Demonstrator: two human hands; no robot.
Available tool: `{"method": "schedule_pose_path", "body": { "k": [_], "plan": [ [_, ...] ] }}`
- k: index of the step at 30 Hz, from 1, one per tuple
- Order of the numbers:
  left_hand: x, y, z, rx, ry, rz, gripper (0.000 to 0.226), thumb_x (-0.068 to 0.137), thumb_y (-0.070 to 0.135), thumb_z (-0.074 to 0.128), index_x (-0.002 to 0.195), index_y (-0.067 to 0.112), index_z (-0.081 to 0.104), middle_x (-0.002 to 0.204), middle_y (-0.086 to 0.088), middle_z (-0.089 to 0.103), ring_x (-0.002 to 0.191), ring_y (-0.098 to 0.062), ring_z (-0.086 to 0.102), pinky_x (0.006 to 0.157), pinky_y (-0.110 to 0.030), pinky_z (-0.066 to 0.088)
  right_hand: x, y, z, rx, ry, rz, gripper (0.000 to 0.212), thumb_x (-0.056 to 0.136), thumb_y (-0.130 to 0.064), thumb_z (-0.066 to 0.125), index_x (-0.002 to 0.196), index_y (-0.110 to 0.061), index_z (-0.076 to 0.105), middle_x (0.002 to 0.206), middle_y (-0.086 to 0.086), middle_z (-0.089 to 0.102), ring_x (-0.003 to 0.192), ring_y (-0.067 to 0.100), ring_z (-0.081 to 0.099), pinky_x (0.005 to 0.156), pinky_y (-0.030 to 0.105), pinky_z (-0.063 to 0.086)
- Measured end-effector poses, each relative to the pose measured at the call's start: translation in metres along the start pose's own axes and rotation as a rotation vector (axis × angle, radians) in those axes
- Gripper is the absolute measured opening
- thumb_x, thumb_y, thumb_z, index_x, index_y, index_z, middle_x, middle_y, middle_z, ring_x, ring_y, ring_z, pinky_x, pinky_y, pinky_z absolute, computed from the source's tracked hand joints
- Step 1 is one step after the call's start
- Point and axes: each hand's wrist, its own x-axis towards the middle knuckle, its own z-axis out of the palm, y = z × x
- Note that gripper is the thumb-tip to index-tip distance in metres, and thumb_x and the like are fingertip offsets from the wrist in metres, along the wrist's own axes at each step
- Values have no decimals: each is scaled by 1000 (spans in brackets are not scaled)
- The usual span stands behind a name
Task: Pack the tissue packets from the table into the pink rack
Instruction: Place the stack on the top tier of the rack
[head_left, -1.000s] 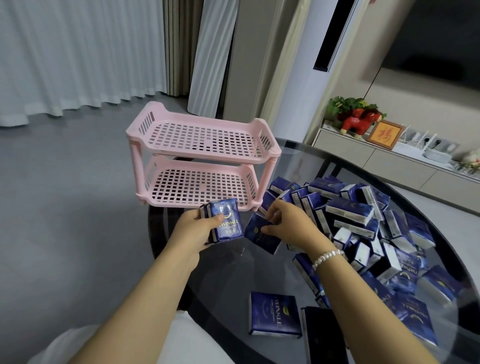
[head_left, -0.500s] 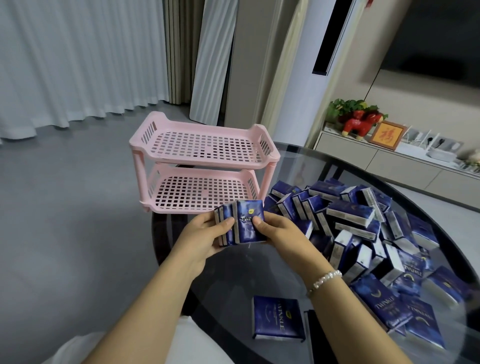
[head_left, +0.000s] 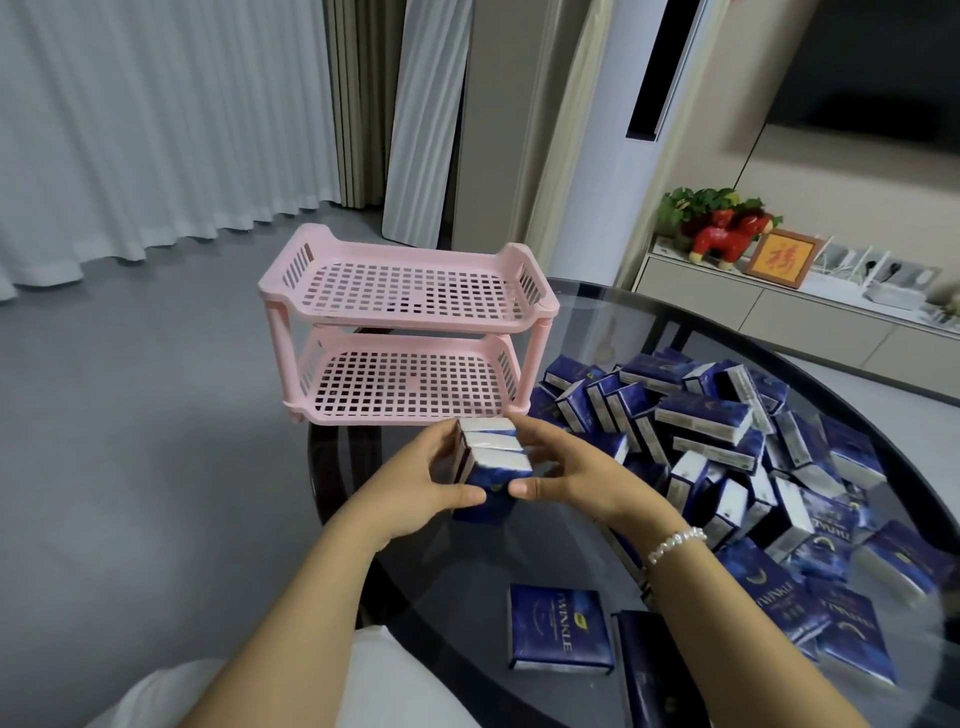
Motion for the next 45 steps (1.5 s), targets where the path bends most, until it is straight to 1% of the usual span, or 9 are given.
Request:
{"method": "schedule_pose_path", "body": {
  "k": [4,10,17,20,26,31,36,41,45],
  "plan": [
    [-3,0,-2,244,-1,11,90,81,23,73,148,43,16,151,15,31,139,-9,31,115,-34,27,2,-1,-1,-43,9,-32,68,76,-19,76,121,-53,38,123,-17,56,110,7,56,94,23,46],
    [-6,4,12,396,-109,-73,83,96,33,50,149,36,-14,159,1,8,145,-16,15,116,-34,17,3,-4,4,-27,-3,-61,64,80,-10,72,126,-39,40,121,-16,60,108,-2,58,98,28,44],
    [-22,25,6,319,32,76,73,88,39,62,147,44,19,149,14,36,136,-6,34,114,-32,29,-12,-33,-11,-64,5,-75,55,83,-14,69,127,-33,42,113,-17,61,93,-10,59,80,9,45],
    [-30,52,-2,276,100,197,62,84,33,69,135,46,36,133,28,46,123,6,43,106,-20,33,-22,-58,-29,-81,1,-126,52,81,-16,71,121,-38,45,117,-12,62,100,-1,61,84,14,48],
    [-20,109,-25,304,155,287,78,63,60,68,135,42,43,135,17,51,122,-5,51,104,-39,43,-24,-111,-68,-127,58,-197,57,79,-20,73,129,-30,47,116,-11,65,96,10,64,82,21,52],
    [10,143,-44,384,228,316,64,78,34,73,137,32,46,133,11,54,119,-9,53,103,-40,44,6,-133,-91,-136,105,-212,60,80,-20,72,132,-28,45,115,-13,65,97,10,64,81,20,49],
    [59,155,-66,293,241,280,64,79,21,75,136,29,48,126,12,61,116,-7,57,103,-40,44,60,-137,-108,-185,169,-211,61,81,-22,71,135,-26,43,126,-10,59,114,1,53,100,27,39],
    [108,153,-73,216,228,215,63,82,7,70,137,20,45,126,6,60,116,-8,55,104,-31,42,115,-123,-118,-206,219,-141,64,78,-29,71,135,-33,42,131,-4,55,121,15,49,105,45,40],
    [139,142,-70,181,212,186,68,82,2,68,141,22,41,131,5,57,120,-13,55,106,-37,42,133,-113,-121,-216,248,-92,62,83,-22,67,138,-30,39,131,3,53,120,20,49,102,37,41]
  ]
}}
